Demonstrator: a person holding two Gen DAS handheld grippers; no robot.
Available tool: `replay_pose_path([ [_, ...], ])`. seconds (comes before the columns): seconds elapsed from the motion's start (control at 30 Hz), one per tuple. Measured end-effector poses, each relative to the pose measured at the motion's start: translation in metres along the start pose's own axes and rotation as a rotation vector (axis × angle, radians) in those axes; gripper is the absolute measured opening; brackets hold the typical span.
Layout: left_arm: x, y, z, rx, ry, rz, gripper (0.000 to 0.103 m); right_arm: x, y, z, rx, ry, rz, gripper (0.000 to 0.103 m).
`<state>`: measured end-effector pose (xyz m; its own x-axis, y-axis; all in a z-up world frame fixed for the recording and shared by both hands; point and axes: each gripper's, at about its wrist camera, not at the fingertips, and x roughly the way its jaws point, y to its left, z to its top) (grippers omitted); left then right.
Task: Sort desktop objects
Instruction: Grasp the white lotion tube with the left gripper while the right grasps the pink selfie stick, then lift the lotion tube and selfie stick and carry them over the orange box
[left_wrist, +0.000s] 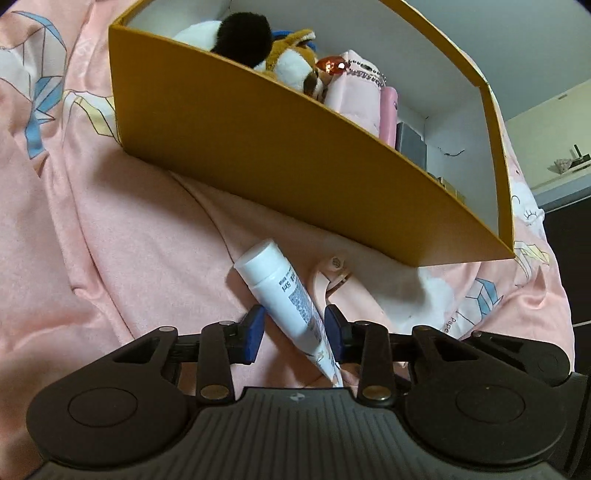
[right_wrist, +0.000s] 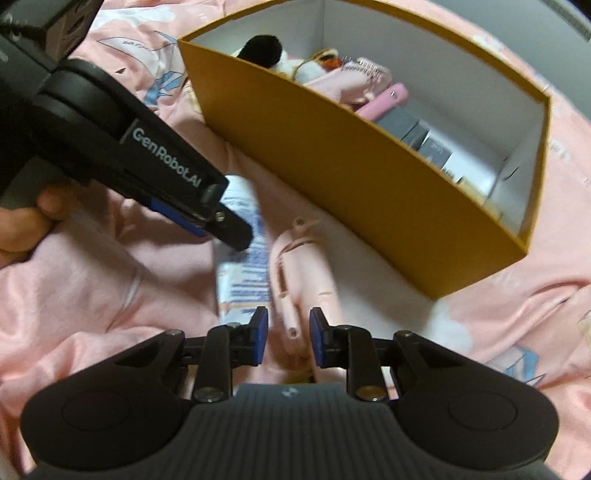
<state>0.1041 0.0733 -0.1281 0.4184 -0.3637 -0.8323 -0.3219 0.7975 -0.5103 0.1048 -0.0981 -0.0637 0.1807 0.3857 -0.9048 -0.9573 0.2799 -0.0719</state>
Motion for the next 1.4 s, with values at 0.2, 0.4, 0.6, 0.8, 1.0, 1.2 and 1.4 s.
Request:
replay_pose_path([
  [0.2,0.018,0.006,0.004,-0.080,0.075,-0.039,0.036,0.002,-0.005,0.000,0.014,-0.002,0.041,0.024],
  [0.4,0.025,0.001,0.003,-0.088,0.071,-0.017,0.031,0.005,-0.007,0.001,0.036,-0.005,0.044,0.014],
  [0.6,0.008,-0.006,0.001,-0.035,0.030,0.014,0.028,-0.005,-0.006,-0.001,0.053,-0.020,0.016,0.011],
  [0.8,-0.016,-0.017,-0.007,0.020,-0.020,0.019,0.024,-0.030,-0.005,-0.006,0.083,-0.063,0.029,0.007],
  [1.0,-0.039,-0.028,-0.015,0.070,-0.072,0.022,0.023,-0.054,-0.007,-0.009,0.057,-0.121,0.019,0.006],
  [1.2,-0.069,-0.038,-0.018,0.129,-0.116,0.007,0.022,-0.081,-0.003,0.003,0.061,-0.189,0.010,0.006],
  [1.4,-0.101,-0.052,-0.019,0.190,-0.154,-0.041,0.022,-0.113,-0.005,0.015,0.067,-0.244,0.046,0.006],
])
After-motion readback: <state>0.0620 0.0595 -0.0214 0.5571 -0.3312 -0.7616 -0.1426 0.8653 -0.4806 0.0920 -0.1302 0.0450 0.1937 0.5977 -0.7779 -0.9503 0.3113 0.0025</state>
